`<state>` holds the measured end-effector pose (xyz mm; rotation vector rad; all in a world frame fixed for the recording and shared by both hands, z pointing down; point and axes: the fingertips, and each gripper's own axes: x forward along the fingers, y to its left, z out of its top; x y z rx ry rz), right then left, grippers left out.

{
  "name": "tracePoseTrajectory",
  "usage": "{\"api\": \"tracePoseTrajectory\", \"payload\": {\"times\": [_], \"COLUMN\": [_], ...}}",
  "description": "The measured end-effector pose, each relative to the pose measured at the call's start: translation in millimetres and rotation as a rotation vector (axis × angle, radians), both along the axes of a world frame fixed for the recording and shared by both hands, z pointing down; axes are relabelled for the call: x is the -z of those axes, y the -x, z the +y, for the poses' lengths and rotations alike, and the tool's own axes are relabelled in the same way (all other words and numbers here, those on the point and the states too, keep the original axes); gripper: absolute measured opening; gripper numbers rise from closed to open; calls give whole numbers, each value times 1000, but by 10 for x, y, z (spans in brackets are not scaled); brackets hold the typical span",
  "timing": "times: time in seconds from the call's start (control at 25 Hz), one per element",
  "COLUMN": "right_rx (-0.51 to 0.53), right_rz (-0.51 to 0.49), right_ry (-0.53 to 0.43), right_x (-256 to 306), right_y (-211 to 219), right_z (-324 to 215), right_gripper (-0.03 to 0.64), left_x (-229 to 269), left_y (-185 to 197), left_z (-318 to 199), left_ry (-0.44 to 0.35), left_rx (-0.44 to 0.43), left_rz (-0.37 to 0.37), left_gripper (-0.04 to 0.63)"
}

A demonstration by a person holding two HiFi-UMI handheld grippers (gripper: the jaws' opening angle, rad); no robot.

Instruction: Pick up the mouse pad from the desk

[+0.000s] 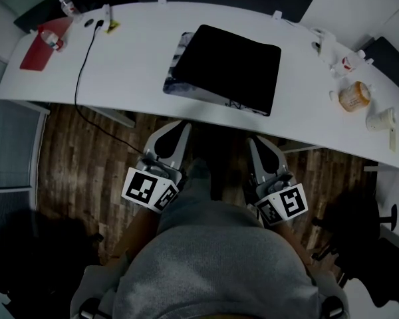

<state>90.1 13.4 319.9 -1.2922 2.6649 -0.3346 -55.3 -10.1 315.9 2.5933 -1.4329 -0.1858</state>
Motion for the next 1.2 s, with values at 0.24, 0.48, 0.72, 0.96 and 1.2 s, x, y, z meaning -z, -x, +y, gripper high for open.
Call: {"api": "tracePoseTrajectory", "payload": {"times": [0.24,0.48,0.72,0.96,1.2], "right_rx": [-30,-61,-78,-101,-122], "right_rz": [2,1,-3,-3,-2], "right_ry": [0,8,1,1,-4], "right_x": [11,14,54,53,77], "right_y": [8,49,164,241,287], "right_z": [-507,-984,-1378,-1700,-1961], "right_gripper": [0,0,0,0,0], "left_x": [-12,6,31,3,12], "left_y": [48,109,227,309,362], "left_z": [-508,-1024,-1424,-1734,-2023], "left_ry": [6,7,4,23,22], "left_rx": [-17,-41,-53,-80,-99], "left_rz": [-1,-10,-15,-33,-34], "left_gripper": [0,0,0,0,0]}}
